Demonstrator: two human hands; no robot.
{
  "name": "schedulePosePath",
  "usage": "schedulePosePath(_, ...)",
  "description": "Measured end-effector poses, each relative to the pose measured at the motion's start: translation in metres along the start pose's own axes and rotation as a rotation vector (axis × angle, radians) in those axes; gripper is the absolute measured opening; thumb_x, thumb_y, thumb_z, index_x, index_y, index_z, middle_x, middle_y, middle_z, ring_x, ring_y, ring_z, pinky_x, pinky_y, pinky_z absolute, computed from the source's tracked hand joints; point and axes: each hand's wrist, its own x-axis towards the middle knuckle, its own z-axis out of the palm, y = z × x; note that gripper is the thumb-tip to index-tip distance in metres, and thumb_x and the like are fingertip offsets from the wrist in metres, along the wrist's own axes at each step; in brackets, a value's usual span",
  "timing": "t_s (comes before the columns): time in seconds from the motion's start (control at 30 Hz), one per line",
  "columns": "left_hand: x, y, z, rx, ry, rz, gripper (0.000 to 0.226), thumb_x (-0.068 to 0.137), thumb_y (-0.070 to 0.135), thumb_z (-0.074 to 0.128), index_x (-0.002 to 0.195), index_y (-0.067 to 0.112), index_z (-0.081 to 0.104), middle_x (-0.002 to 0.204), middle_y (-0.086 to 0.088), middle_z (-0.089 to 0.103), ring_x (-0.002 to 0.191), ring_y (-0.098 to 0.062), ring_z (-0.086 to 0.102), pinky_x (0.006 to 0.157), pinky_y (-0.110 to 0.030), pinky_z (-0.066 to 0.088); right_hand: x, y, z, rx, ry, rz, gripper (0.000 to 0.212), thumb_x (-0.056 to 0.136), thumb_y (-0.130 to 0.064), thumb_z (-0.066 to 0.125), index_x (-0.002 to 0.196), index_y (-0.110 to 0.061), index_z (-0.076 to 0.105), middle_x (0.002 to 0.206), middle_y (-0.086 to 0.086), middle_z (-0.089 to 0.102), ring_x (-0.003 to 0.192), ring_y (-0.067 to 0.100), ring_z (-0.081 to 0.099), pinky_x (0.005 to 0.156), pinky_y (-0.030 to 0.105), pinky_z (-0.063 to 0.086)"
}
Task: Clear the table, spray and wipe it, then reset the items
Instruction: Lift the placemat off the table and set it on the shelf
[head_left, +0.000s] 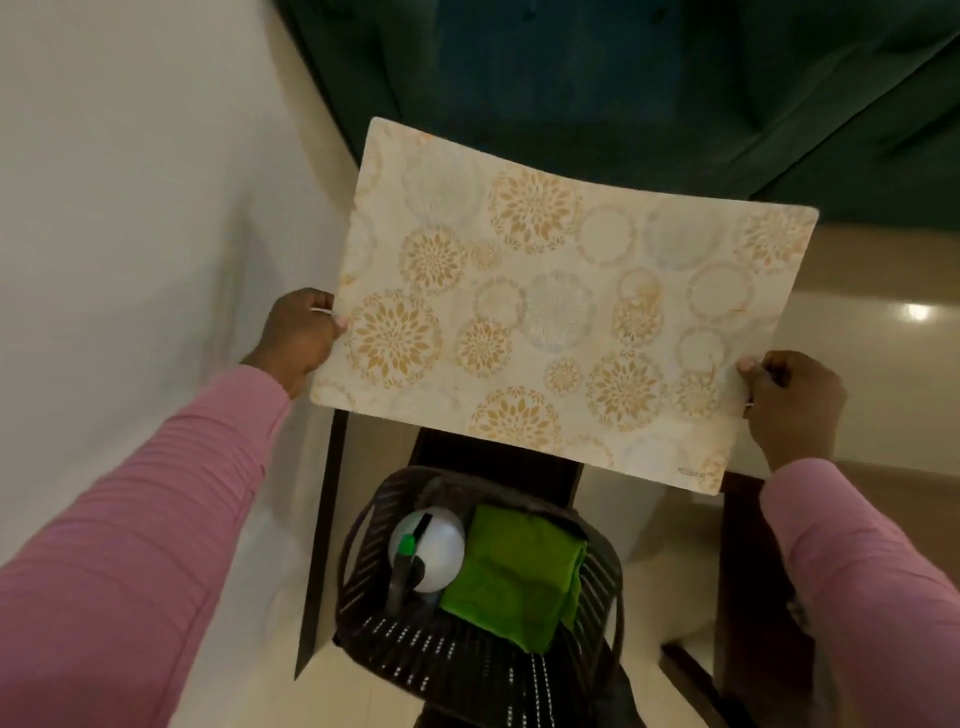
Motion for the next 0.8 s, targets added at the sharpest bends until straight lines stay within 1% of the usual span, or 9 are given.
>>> schedulePosePath(0.1,0.021,-0.03,0.026,0.061,-0.002,-0.036,0.015,0.094,0.003,0.058,0.105,0.012,0.062,0.104,-0.007,0.064,0.084,-0.019,0.063,0.065,-0.027,0.049,0.003,0.031,0.037,-0.058,-0.061,0.022,0.023,0.09,-0.025,0.063,0.099,-0.004,0.065,0.096,0.016,0.069,0.085,0.034,0.064,0.079,0.052,0.055)
schedulePosePath(0.2,0.03,-0.056,0.04,0.13,0.002,-0.082,0.014,0.094,0.003,0.057,0.104,0.013,0.061,0.109,-0.008,0.063,0.095,-0.025,0.061,0.082,-0.038,0.053,-0.003,0.051,0.06,-0.12,-0.101,0.067,0.022,0.091,-0.022,0.062,0.102,-0.003,0.065,0.095,0.013,0.068,0.081,0.026,0.059,0.077,0.038,0.051)
schedulePosePath(0.23,0.031,-0.064,0.042,0.155,-0.002,-0.096,0.014,0.094,0.004,0.057,0.104,0.013,0.06,0.11,-0.008,0.062,0.097,-0.025,0.061,0.085,-0.039,0.052,-0.006,0.055,0.065,-0.136,-0.115,0.082,0.022,0.091,-0.021,0.062,0.102,-0.003,0.065,0.094,0.012,0.068,0.079,0.023,0.057,0.075,0.035,0.048)
schedulePosePath(0.33,0.032,-0.077,0.044,0.19,0.002,-0.128,0.017,0.095,0.006,0.057,0.111,0.01,0.06,0.11,-0.008,0.061,0.096,-0.025,0.059,0.081,-0.037,0.05,-0.012,0.059,0.073,-0.124,-0.155,0.153,0.02,0.091,-0.02,0.062,0.103,-0.003,0.065,0.09,0.008,0.065,0.077,0.022,0.057,0.073,0.036,0.049)
schedulePosePath(0.4,0.033,-0.08,0.045,0.196,0.006,-0.141,0.021,0.096,0.006,0.057,0.116,0.007,0.06,0.11,-0.007,0.06,0.094,-0.024,0.059,0.078,-0.034,0.048,-0.015,0.06,0.076,-0.151,-0.164,0.163,0.021,0.092,-0.019,0.061,0.103,-0.002,0.065,0.087,0.005,0.061,0.077,0.021,0.056,0.072,0.033,0.045)
schedulePosePath(0.53,0.036,-0.082,0.049,0.2,0.023,-0.167,0.021,0.096,0.005,0.056,0.117,0.005,0.06,0.109,-0.007,0.06,0.092,-0.023,0.059,0.078,-0.033,0.047,-0.014,0.06,0.079,-0.153,-0.18,0.197,0.02,0.092,-0.019,0.061,0.103,-0.003,0.064,0.086,0.005,0.062,0.076,0.022,0.056,0.072,0.034,0.046)
schedulePosePath(0.63,0.036,-0.084,0.05,0.205,0.016,-0.184,0.019,0.094,0.003,0.058,0.112,0.006,0.062,0.108,-0.009,0.061,0.089,-0.023,0.059,0.073,-0.03,0.047,-0.011,0.06,0.079,-0.183,-0.201,0.238,0.022,0.092,-0.019,0.061,0.106,-0.002,0.065,0.092,0.009,0.065,0.079,0.023,0.057,0.074,0.034,0.046)
schedulePosePath(0.73,0.034,-0.088,0.052,0.216,0.014,-0.195,0.015,0.093,0.004,0.06,0.106,0.01,0.062,0.111,-0.01,0.063,0.092,-0.024,0.06,0.079,-0.033,0.047,-0.012,0.061,0.078,-0.197,-0.204,0.262,0.025,0.091,-0.02,0.063,0.107,-0.001,0.066,0.099,0.016,0.069,0.087,0.032,0.062,0.081,0.041,0.051)
schedulePosePath(0.8,0.033,-0.09,0.052,0.214,0.021,-0.201,0.015,0.092,0.005,0.061,0.106,0.011,0.062,0.114,-0.011,0.064,0.094,-0.026,0.061,0.083,-0.037,0.05,-0.014,0.062,0.077,-0.186,-0.198,0.276,0.025,0.091,-0.02,0.063,0.107,-0.001,0.065,0.101,0.017,0.069,0.089,0.033,0.063,0.085,0.046,0.052)
